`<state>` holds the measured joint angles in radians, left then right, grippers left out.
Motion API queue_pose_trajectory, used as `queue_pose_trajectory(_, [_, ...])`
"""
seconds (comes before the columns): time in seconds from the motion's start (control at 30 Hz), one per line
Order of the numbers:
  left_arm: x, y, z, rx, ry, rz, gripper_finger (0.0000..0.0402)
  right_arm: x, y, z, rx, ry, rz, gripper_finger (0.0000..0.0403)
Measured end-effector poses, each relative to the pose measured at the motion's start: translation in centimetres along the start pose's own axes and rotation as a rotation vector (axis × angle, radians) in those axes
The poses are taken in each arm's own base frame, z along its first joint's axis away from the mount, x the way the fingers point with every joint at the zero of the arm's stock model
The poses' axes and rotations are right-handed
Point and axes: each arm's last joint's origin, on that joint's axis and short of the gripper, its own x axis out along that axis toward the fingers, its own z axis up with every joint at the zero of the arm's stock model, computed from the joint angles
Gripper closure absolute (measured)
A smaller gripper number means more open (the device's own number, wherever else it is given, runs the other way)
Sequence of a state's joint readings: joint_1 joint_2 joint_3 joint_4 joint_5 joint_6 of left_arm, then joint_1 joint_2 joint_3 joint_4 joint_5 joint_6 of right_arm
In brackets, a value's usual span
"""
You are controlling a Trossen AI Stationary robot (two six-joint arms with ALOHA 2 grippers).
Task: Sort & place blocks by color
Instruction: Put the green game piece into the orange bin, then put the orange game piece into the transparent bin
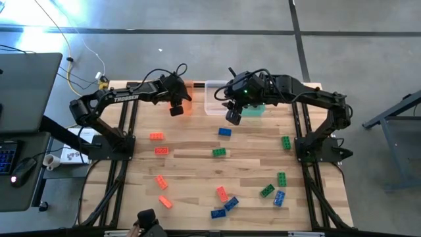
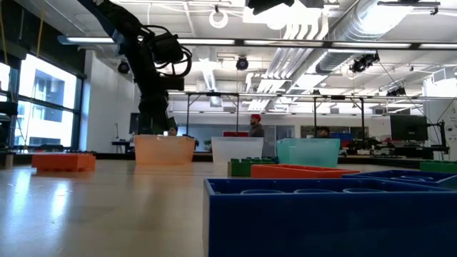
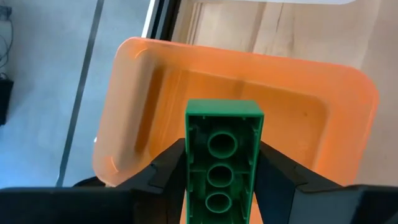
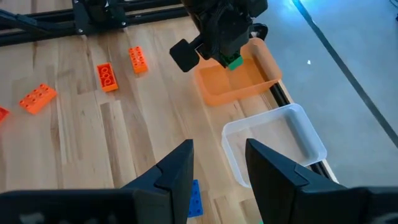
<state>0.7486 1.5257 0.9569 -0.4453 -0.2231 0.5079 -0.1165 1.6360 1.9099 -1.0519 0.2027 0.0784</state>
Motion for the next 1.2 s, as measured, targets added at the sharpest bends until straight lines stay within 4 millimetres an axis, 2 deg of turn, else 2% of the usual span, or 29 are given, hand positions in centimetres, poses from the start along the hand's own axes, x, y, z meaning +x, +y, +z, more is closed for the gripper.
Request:
queue_pose_trajectory(0.5, [0.0,0.0,0.0,0.0,0.001,0.005,0.0195,-0.1,0.6,-0.1,0.166,0.015,0.057,0.0267])
queue_pose_trajectory(0.93, [-0.3,0.2,0.2,0.023,0.006,0.081,0.0193,-1.1,4.5,-0.6,0.244,0.028,0.137,0.0267])
queue_pose_trajectory(1.2, [-2.7,-0.2,1.2,0.016,-0.1,0.11,0.0192,-1.4,7.4,-1.3,0.326,0.046,0.154,0.0267])
